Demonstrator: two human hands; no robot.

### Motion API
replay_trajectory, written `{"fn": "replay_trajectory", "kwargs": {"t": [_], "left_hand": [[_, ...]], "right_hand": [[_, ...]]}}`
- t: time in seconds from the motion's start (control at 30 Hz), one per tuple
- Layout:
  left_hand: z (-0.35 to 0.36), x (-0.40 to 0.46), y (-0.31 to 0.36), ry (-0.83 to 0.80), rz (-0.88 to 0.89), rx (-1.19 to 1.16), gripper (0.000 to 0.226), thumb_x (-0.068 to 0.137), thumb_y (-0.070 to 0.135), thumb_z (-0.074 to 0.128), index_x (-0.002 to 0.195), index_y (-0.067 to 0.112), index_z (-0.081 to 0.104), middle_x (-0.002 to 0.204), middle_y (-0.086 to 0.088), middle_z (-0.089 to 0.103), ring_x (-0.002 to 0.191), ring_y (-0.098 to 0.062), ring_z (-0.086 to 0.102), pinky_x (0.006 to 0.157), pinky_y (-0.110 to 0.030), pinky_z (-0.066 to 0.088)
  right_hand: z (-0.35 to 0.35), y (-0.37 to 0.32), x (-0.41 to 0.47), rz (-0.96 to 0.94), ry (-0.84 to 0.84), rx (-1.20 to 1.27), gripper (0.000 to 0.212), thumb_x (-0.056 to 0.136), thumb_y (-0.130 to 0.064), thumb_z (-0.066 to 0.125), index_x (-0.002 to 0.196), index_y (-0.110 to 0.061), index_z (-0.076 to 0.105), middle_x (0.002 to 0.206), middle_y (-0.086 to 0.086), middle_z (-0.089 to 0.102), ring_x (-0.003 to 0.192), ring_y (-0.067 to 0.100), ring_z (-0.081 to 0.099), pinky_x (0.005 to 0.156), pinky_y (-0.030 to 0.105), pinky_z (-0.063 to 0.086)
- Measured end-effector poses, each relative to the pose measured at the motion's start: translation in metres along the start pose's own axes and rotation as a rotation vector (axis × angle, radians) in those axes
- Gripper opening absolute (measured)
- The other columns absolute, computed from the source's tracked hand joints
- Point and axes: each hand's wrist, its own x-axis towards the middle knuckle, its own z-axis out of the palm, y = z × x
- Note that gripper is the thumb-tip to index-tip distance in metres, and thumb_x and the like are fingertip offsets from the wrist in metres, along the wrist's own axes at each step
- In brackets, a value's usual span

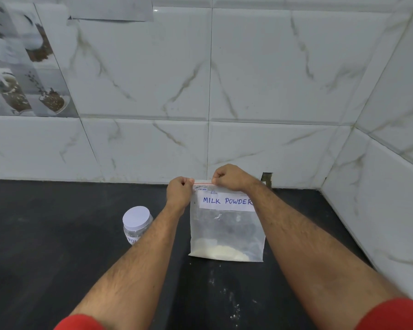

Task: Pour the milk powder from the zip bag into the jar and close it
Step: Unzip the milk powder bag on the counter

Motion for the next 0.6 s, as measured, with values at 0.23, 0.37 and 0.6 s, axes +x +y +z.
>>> {"fn": "replay_trajectory", "kwargs": {"t": [0.23, 0.37, 0.6], "left_hand": [[-0.001, 0.001, 0.002, 0.002, -0.011, -0.015, 0.031, 0.099, 0.020, 0.054, 0.070, 0.009, 0.056, 0.062, -0.001, 0.057, 0.054, -0.013, 0.044, 0.053, -0.027, 0.036], [-0.001, 0.001, 0.001, 0.009, -0.016, -0.006, 0.028, 0.099, 0.021, 0.054, 0.077, 0.006, 0.060, 0.067, -0.003, 0.059, 0.058, -0.015, 0.047, 0.056, -0.027, 0.038], [-0.002, 0.003, 0.003, -0.001, -0.018, -0.009, 0.027, 0.100, 0.019, 0.053, 0.078, 0.005, 0.061, 0.070, -0.004, 0.061, 0.061, -0.016, 0.048, 0.062, -0.028, 0.040]], "right_hand": [[-0.008, 0.006, -0.004, 0.007, 0.007, -0.021, 0.009, 0.094, -0.020, 0.066, 0.088, -0.016, 0.072, 0.090, -0.001, 0.068, 0.078, 0.007, 0.057, 0.067, 0.023, 0.042], [-0.011, 0.012, -0.007, 0.013, 0.017, -0.019, 0.012, 0.094, -0.018, 0.066, 0.095, -0.010, 0.075, 0.094, -0.001, 0.069, 0.088, 0.012, 0.059, 0.079, 0.026, 0.043], [-0.018, 0.017, -0.014, 0.003, 0.025, -0.032, 0.015, 0.095, -0.019, 0.065, 0.099, -0.009, 0.074, 0.095, 0.001, 0.068, 0.088, 0.013, 0.059, 0.079, 0.027, 0.042]]}}
